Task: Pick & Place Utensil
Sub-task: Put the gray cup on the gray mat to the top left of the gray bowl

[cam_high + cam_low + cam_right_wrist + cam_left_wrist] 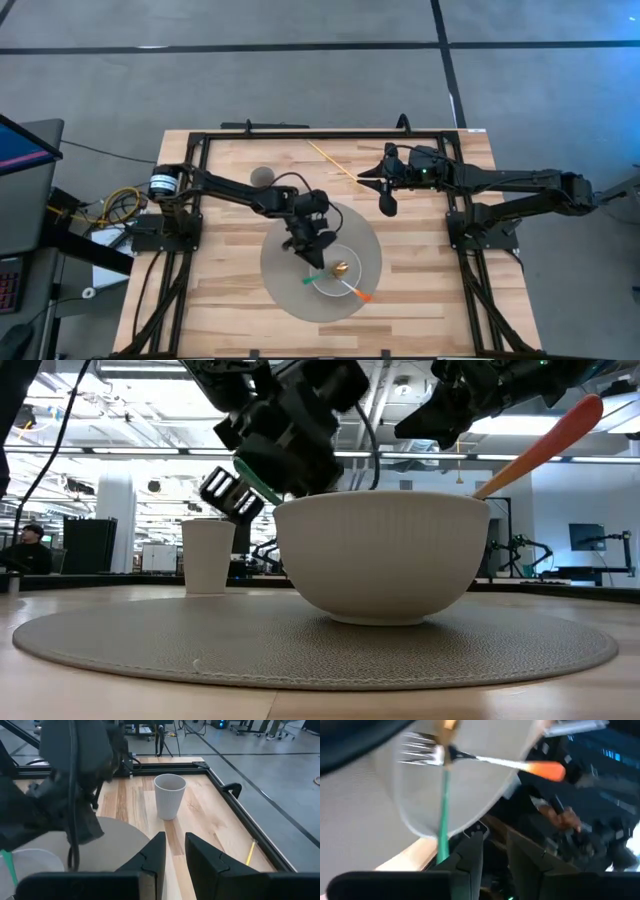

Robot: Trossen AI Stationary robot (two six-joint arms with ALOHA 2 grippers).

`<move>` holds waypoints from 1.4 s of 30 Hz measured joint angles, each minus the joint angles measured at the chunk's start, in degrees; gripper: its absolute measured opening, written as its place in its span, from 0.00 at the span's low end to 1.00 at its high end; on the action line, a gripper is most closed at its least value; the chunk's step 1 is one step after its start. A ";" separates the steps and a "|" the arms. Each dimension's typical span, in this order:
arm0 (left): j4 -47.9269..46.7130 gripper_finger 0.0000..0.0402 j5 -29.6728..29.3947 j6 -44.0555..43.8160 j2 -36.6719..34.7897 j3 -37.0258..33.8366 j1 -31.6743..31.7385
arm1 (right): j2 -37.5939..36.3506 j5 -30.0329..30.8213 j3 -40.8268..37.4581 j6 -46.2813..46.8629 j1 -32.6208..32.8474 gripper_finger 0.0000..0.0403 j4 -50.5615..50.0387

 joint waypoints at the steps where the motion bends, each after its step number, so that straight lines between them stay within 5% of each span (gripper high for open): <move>1: 0.07 0.22 0.44 2.04 -0.69 0.00 0.26 | 0.00 0.00 0.00 0.01 0.02 0.16 -0.02; 10: -0.83 0.22 -8.72 21.31 -14.64 -0.02 5.23 | 0.00 0.00 0.00 0.02 0.07 0.16 -0.02; 24: -35.71 0.25 -45.55 51.21 -35.34 0.00 9.32 | 0.00 -0.02 0.00 0.04 0.07 0.16 0.82; 29: -41.34 0.36 -56.63 58.11 -34.82 -0.02 10.00 | 0.00 -0.02 0.00 0.14 0.09 0.16 1.46; 36: -41.23 0.48 -57.68 58.01 -28.82 -0.02 10.66 | 0.00 0.00 0.00 0.33 -0.33 0.16 1.67; 42: -41.68 0.48 -62.79 54.87 -23.58 -0.03 11.02 | 0.57 0.00 0.00 4.12 -0.35 0.16 1.11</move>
